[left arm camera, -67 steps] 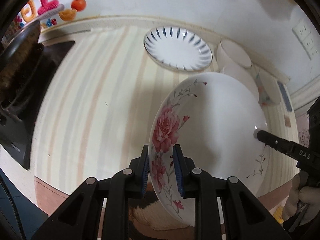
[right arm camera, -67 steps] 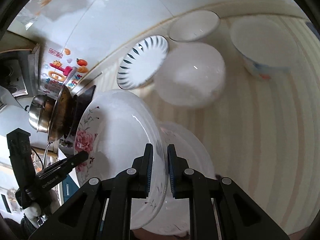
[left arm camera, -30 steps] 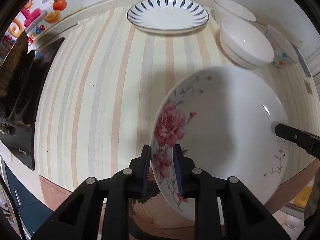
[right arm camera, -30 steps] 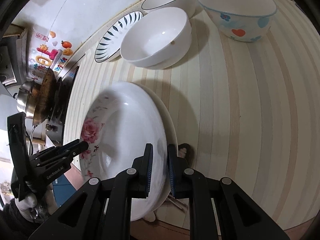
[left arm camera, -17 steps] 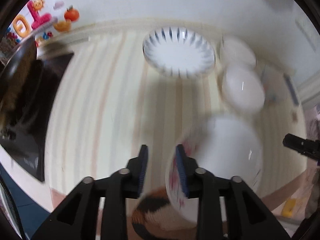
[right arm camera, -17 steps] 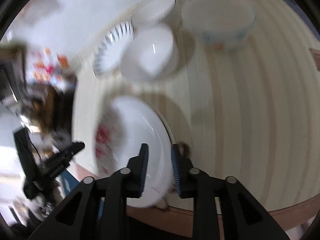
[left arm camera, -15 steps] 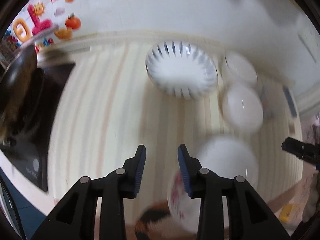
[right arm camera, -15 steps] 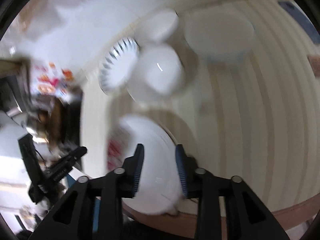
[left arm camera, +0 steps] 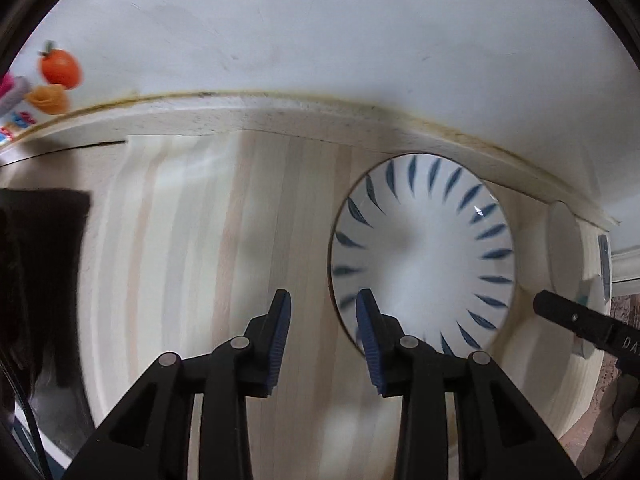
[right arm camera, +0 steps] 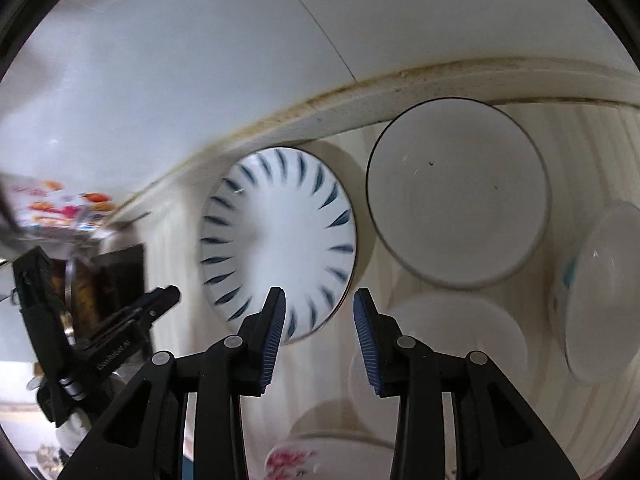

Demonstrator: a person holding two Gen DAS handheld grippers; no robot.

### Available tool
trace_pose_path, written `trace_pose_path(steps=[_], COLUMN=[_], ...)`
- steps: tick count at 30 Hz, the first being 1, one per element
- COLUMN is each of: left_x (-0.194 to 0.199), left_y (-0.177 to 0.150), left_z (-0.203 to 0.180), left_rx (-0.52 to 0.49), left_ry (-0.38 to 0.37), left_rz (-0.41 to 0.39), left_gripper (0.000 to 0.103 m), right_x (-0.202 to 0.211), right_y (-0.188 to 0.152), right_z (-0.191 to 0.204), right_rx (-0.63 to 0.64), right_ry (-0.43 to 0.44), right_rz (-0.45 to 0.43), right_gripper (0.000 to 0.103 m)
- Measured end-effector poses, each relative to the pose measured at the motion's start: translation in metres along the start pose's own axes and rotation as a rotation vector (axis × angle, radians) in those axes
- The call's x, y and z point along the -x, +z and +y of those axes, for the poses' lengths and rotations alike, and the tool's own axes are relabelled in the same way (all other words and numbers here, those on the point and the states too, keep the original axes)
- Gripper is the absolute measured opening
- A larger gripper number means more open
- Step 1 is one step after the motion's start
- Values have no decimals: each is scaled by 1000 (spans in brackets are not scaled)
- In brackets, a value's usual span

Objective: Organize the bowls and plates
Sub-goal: 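Grasp the blue-striped plate rim with the right gripper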

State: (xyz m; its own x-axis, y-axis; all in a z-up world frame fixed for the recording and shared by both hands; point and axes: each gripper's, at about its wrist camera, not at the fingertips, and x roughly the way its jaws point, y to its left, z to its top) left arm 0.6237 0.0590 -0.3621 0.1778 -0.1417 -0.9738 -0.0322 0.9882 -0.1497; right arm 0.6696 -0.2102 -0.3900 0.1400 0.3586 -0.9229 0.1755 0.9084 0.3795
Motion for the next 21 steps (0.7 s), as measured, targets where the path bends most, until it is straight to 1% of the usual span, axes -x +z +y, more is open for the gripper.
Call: trace_pose_path(steps=[2, 3, 6, 7, 8, 9, 10, 11, 13, 14, 16, 20, 21], left_x=[-12, -18, -33, -36, -39, -41, -40, -40, -37, -36, -34, -21, -17], left_y=[7, 10, 18, 20, 23, 24, 22, 23, 22, 21, 19, 7, 9], left_z=[1, 1, -4, -5, -6, -7, -9, -10, -15, -16, -17, -18, -21], left_rx=[-5, -10, -48, -62, -70, -77, -78, -80, -90, -92, -87, -81, -78], left_ry=[-12, -14, -11, -2, -1, -25, -36, -45, -24, -19, -12, -6, -6], left_rz=[20, 29, 39, 42, 40, 30, 20, 8, -5, -15, -18, -34, -40], left_gripper=[31, 31, 31, 31, 31, 28, 25, 17, 17, 17, 16, 16, 16], right_x=[-15, -17, -33, -36, -41, -44, -45, -46, -48, -49, -49, -45, -42], right_y=[9, 10, 16, 17, 18, 18, 19, 18, 17, 16, 15, 11, 9], right_z=[3, -3, -4, -6, -5, -3, 0, 4, 10, 11, 11, 7, 7], right_rx=[-7, -7, -9, -6, -4, 3, 24, 45, 87, 98, 111, 104, 109], right_ry=[-29, -36, -73, -81, -92, -116, -142, -161, -200, -211, -212, -178, -173], right_rz=[19, 26, 40, 44, 47, 48, 42, 34, 12, 7, -4, -8, -10], right_gripper=[38, 38, 38, 36, 31, 23, 22, 21, 17, 17, 15, 14, 14])
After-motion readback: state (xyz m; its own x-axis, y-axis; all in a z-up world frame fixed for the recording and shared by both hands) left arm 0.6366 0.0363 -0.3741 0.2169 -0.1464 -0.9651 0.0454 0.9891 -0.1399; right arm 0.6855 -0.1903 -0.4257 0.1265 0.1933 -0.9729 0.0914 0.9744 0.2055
